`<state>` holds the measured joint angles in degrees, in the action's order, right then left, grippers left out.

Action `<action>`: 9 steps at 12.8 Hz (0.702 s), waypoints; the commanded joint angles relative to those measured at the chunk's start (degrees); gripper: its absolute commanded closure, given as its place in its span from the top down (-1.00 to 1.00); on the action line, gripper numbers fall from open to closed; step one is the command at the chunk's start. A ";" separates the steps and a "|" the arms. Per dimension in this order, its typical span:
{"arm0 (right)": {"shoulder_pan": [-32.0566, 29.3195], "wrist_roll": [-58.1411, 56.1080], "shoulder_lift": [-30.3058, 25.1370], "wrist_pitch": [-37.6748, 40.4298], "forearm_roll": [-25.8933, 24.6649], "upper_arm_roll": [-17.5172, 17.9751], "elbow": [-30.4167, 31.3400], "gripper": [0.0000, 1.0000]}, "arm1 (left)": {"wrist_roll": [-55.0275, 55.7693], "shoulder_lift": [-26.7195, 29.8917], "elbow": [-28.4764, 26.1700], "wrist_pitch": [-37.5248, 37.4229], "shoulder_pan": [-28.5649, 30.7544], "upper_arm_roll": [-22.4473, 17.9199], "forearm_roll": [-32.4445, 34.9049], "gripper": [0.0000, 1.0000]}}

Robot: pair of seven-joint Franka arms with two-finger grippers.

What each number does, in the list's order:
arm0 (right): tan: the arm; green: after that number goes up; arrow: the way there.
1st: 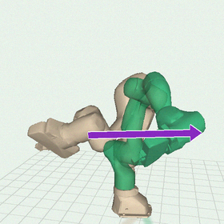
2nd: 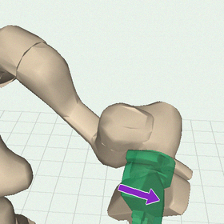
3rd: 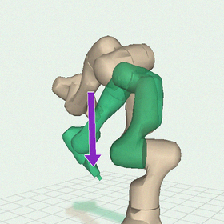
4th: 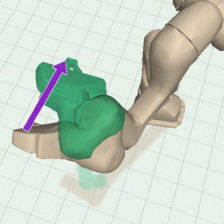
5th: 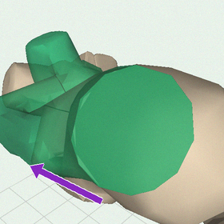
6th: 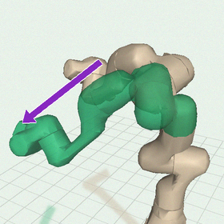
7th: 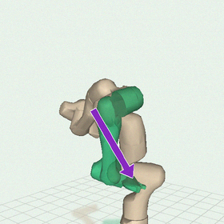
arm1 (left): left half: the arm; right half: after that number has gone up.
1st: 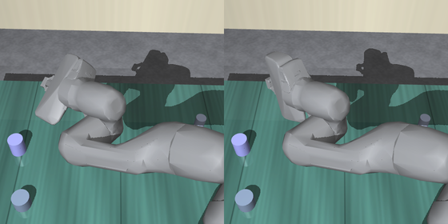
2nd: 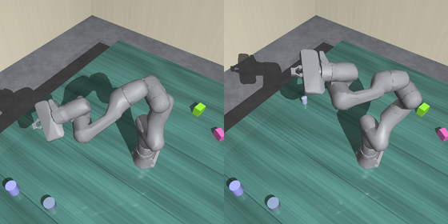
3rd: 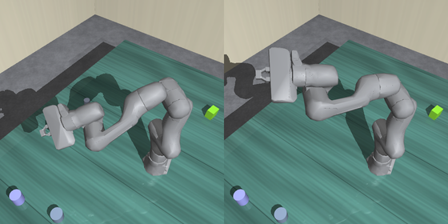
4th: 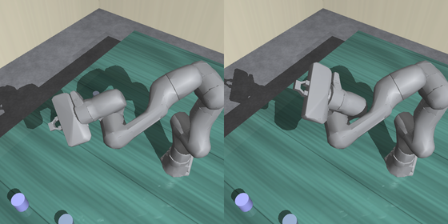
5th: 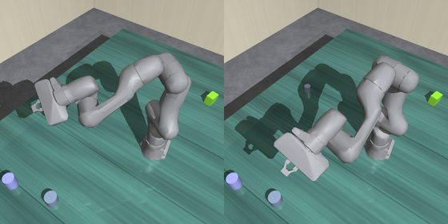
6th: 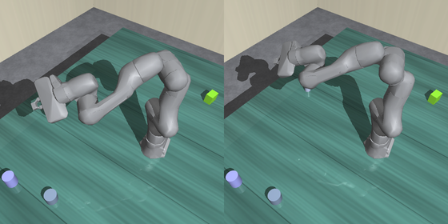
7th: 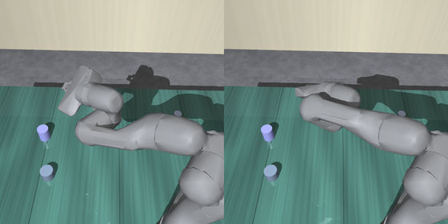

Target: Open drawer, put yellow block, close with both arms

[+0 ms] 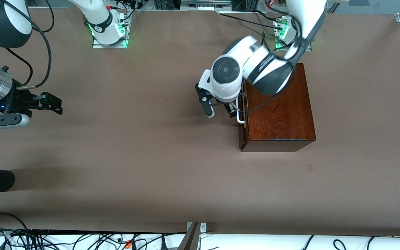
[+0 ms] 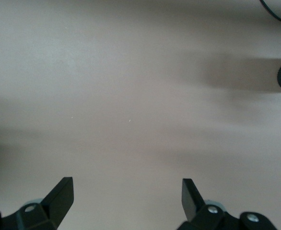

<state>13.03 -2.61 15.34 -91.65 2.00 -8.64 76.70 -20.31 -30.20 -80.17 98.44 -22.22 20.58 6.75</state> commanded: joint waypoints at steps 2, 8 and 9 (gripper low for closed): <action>0.33 0.59 -1.45 -0.63 1.16 -0.33 1.61 1.00 | 5.80 7.77 -0.60 -5.61 5.94 -0.46 -0.78 1.00; 0.33 0.50 -1.45 -0.63 1.16 -0.33 1.61 1.00 | 8.17 18.14 -3.31 -6.33 17.56 -9.92 -6.30 1.00; 0.33 0.50 -1.45 -0.63 1.16 -0.42 1.61 1.00 | 9.57 20.51 -5.15 -6.33 17.56 -12.99 -7.18 1.00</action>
<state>13.05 -2.60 15.34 -91.67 2.01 -8.64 76.70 -13.58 -15.24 -80.27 91.85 -4.27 12.03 1.87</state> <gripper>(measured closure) 0.000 0.000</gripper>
